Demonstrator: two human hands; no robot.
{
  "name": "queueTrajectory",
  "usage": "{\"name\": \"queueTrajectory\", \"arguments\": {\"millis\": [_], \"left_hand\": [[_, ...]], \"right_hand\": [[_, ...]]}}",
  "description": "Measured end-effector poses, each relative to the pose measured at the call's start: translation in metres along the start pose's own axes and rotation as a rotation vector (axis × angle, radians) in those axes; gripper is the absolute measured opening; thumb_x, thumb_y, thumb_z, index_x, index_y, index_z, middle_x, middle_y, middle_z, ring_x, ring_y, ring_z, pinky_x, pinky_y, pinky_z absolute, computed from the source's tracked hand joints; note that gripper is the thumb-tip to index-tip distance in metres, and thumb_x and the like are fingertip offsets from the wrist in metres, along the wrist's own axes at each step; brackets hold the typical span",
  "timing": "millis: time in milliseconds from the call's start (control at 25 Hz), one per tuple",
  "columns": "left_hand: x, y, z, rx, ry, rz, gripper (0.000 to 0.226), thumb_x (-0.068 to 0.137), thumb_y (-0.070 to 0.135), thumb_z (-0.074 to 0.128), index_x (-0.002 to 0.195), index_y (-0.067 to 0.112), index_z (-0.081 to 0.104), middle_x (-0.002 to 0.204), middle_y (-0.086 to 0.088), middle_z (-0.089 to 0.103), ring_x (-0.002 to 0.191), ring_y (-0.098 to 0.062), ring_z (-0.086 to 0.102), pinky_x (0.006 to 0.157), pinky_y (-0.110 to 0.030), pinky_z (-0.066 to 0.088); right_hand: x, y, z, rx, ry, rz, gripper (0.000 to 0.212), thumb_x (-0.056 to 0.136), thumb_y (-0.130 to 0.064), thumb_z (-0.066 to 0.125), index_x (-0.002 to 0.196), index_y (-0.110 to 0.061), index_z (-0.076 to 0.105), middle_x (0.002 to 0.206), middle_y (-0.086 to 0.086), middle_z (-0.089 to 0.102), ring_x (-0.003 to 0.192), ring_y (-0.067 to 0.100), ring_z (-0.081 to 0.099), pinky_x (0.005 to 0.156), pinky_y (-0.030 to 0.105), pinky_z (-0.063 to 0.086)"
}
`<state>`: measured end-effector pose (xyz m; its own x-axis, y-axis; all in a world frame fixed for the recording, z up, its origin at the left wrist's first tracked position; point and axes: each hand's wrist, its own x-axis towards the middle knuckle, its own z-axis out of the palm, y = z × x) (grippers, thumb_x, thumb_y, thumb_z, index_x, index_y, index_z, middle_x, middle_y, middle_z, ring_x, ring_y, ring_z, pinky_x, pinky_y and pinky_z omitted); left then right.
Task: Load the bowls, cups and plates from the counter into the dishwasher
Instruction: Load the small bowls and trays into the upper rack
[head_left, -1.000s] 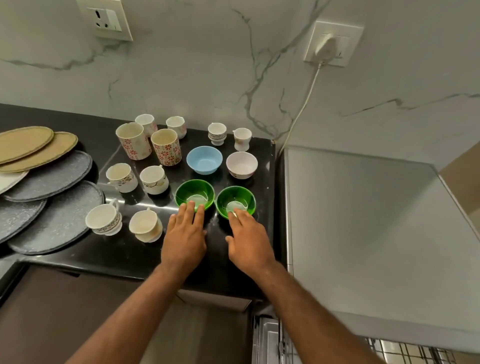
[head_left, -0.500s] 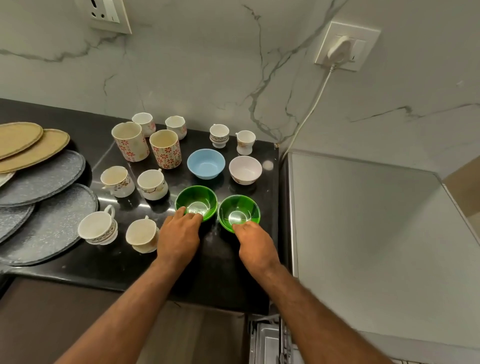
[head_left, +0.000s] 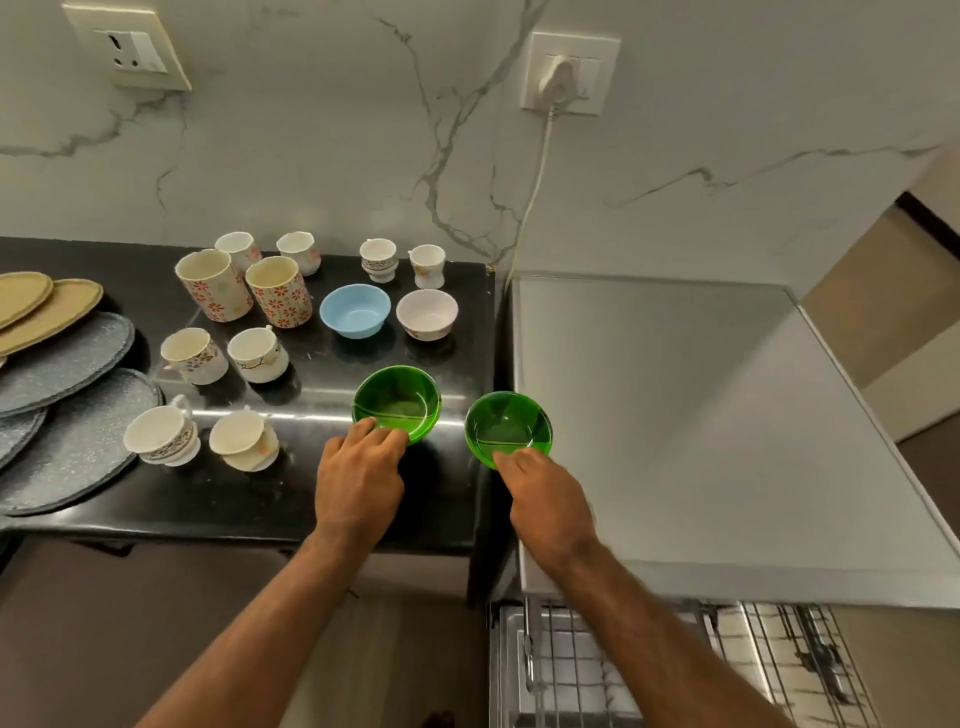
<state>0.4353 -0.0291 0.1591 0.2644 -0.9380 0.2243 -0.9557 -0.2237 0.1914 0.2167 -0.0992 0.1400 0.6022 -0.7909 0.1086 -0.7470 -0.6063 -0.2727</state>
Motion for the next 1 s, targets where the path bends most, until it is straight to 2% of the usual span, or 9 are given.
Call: {"name": "queueTrajectory", "arguments": {"millis": [160,320,480,560,640,760,880,1000], "left_hand": [[-0.043,0.068,-0.001,-0.019,-0.024,0.096,0.028,0.074,-0.001,0.080,0.096,0.014,0.073,0.103,-0.006,0.076,0.113,-0.033,0.067,0.081,-0.045,0.053],[-0.088,0.142,0.011,-0.051,-0.094,0.175,0.032,0.072,0.001,0.080,0.100,0.016,0.074,0.109,-0.004,0.076,0.115,-0.030,0.066,0.083,-0.045,0.052],[-0.127,0.206,0.033,-0.071,-0.141,0.271,0.030,0.077,0.004,0.078,0.104,0.016,0.074,0.110,-0.003,0.075,0.118,-0.029,0.065,0.086,-0.045,0.052],[-0.148,0.235,0.045,-0.104,-0.125,0.326,0.030,0.077,0.002,0.077,0.105,0.013,0.075,0.108,-0.006,0.076,0.115,-0.032,0.067,0.086,-0.046,0.052],[-0.169,0.259,0.060,-0.122,-0.081,0.413,0.029,0.080,0.006,0.066,0.107,0.011,0.075,0.109,-0.008,0.076,0.114,-0.032,0.067,0.085,-0.045,0.052],[-0.200,0.288,0.085,-0.150,-0.095,0.539,0.035,0.084,0.012,0.054,0.111,0.011,0.075,0.115,-0.007,0.075,0.118,-0.031,0.065,0.087,-0.043,0.050],[-0.217,0.307,0.119,-0.187,-0.118,0.577,0.035,0.086,0.014,0.051,0.112,0.011,0.075,0.115,-0.006,0.075,0.119,-0.031,0.066,0.086,-0.042,0.048],[-0.227,0.316,0.162,-0.191,-0.151,0.575,0.033,0.084,0.011,0.058,0.112,0.011,0.075,0.114,-0.006,0.075,0.119,-0.030,0.066,0.087,-0.043,0.046]], "right_hand": [[-0.077,0.038,-0.022,-0.025,-0.024,0.048,0.070,0.056,0.008,0.083,0.123,-0.008,0.069,0.110,0.012,0.073,0.095,0.029,0.072,0.072,0.040,0.061],[-0.157,0.080,-0.038,-0.023,-0.002,0.126,0.070,0.064,0.008,0.081,0.129,-0.011,0.065,0.121,0.010,0.071,0.110,0.028,0.068,0.087,0.043,0.059],[-0.231,0.127,-0.042,-0.022,0.014,0.211,0.073,0.052,0.009,0.085,0.120,-0.011,0.070,0.109,0.009,0.074,0.100,0.027,0.071,0.077,0.040,0.061],[-0.267,0.147,-0.040,-0.006,-0.017,0.250,0.074,0.056,0.007,0.083,0.126,-0.011,0.066,0.115,0.008,0.073,0.107,0.026,0.069,0.085,0.041,0.061],[-0.299,0.164,-0.035,0.001,0.011,0.278,0.071,0.063,0.007,0.080,0.129,-0.011,0.064,0.120,0.007,0.071,0.112,0.024,0.067,0.092,0.042,0.059],[-0.338,0.185,-0.024,0.004,0.039,0.326,0.069,0.057,0.009,0.080,0.123,-0.009,0.069,0.115,0.008,0.073,0.107,0.024,0.070,0.090,0.041,0.059],[-0.365,0.208,-0.001,-0.004,0.023,0.388,0.069,0.056,0.005,0.082,0.123,-0.010,0.069,0.115,0.007,0.073,0.106,0.024,0.069,0.088,0.037,0.058],[-0.379,0.230,0.028,0.023,0.049,0.482,0.062,0.061,0.009,0.077,0.119,-0.011,0.070,0.105,0.007,0.075,0.092,0.024,0.071,0.074,0.037,0.063]]}}
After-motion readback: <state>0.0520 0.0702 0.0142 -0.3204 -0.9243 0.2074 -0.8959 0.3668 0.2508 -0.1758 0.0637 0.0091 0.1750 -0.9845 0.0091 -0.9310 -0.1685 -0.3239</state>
